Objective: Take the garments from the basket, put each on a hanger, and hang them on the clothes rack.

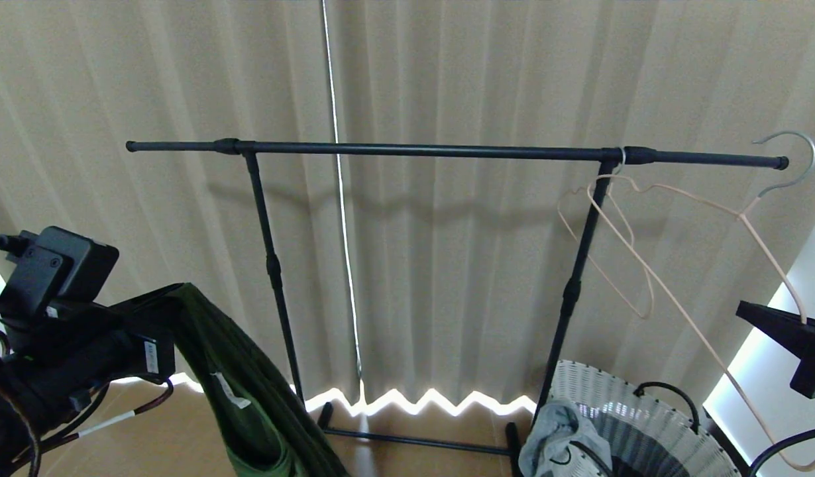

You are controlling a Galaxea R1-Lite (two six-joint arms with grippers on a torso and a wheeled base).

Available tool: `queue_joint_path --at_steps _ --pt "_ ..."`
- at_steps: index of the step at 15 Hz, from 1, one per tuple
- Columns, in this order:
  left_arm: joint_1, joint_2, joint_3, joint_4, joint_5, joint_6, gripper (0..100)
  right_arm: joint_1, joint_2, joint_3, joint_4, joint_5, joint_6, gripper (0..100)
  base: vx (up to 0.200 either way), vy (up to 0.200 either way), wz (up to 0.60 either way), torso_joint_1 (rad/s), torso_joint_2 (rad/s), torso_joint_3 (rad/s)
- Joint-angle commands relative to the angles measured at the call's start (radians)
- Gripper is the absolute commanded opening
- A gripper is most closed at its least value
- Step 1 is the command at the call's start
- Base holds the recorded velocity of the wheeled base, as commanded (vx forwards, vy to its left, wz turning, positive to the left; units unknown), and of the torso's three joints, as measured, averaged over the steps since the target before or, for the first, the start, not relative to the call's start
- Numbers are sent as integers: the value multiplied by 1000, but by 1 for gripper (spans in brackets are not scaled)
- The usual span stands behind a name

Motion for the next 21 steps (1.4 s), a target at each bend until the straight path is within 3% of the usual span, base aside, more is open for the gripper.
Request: queue_joint_path --at_steps 1,6,14,17,21 --pt "0 13 -1 -1 0 0 0 4 3 1 0 0 0 0 0 200 0 -2 2 7" --pt "0 17 2 -1 2 1 0 33 6 -2 0 0 -5 0 0 200 0 5 2 0" --pt "-8 16 -14 -12 2 -2 0 138 43 -6 1 -1 -6 0 0 0 0 0 0 0" --pt "-55 56 -107 -1 16 1 0 217 82 -46 1 -6 -8 0 0 0 0 0 0 0" --pt "-182 183 -313 57 144 23 0 343 155 -100 -2 -6 -6 0 0 0 0 0 0 0"
